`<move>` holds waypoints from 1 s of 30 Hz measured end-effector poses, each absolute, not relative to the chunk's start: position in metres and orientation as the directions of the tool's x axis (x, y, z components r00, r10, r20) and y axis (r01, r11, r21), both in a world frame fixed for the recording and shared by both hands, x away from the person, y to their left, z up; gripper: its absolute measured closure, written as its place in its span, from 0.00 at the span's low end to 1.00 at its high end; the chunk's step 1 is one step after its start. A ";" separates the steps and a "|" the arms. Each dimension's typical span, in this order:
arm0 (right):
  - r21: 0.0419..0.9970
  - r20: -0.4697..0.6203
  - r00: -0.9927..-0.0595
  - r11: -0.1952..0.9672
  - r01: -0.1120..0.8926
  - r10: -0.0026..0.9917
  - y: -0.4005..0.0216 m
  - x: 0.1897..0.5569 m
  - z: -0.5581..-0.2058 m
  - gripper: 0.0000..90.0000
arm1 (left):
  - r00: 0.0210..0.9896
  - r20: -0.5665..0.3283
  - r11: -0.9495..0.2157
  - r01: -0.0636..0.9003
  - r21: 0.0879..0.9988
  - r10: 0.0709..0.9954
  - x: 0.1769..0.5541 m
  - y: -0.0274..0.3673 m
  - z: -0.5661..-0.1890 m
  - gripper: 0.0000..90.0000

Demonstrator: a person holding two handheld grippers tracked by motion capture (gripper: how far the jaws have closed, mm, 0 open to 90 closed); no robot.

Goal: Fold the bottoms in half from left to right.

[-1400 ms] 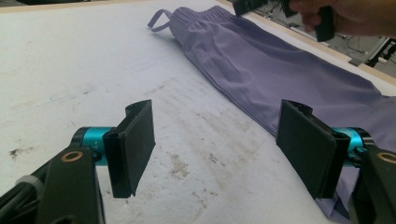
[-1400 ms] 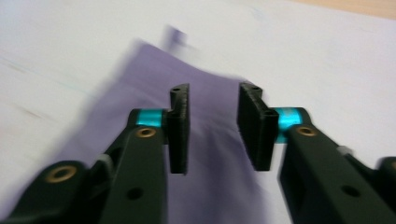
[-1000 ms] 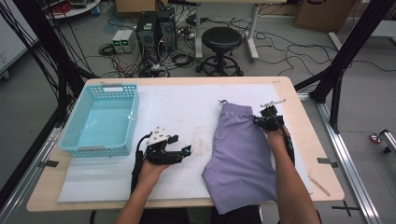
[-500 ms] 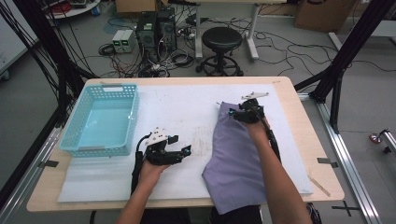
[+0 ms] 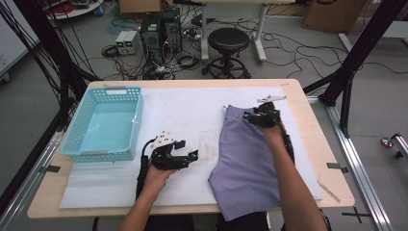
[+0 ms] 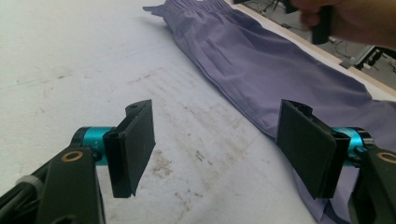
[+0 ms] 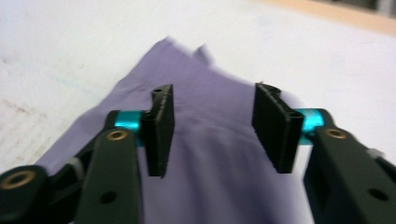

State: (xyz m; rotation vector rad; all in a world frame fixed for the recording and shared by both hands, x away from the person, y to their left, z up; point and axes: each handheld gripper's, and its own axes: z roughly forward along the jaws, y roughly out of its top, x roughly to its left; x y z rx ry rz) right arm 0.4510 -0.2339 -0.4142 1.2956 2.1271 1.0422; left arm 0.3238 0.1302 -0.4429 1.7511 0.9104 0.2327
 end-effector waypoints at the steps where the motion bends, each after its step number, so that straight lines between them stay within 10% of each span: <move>1: 0.783 0.005 -0.461 0.283 0.554 0.887 -0.244 0.447 -0.411 0.65 | 0.684 -0.280 -0.106 0.464 0.879 0.673 0.325 0.128 -0.443 0.31; 4: 0.758 0.008 -0.478 0.306 0.575 0.878 -0.267 0.435 -0.409 0.84 | 0.690 -0.283 -0.116 0.471 0.875 0.666 0.327 0.119 -0.442 0.31; 13: 0.634 -0.099 -0.501 0.443 0.635 0.860 -0.280 0.413 -0.446 0.94 | 0.698 -0.279 -0.145 0.482 0.864 0.660 0.327 0.103 -0.444 0.31; 20: 0.717 0.084 -0.460 0.267 0.644 0.884 -0.298 0.405 -0.438 0.68 | 0.696 -0.330 -0.149 0.532 0.833 0.637 0.337 0.088 -0.448 0.46; 25: 0.691 0.046 -0.477 0.317 0.650 0.878 -0.290 0.408 -0.443 0.67 | 0.682 -0.338 -0.204 0.583 0.786 0.649 0.357 0.059 -0.456 0.45; 30: 0.659 0.058 -0.492 0.336 0.672 0.869 -0.284 0.411 -0.449 0.91 | 0.674 -0.313 -0.259 0.606 0.752 0.669 0.371 0.031 -0.459 0.48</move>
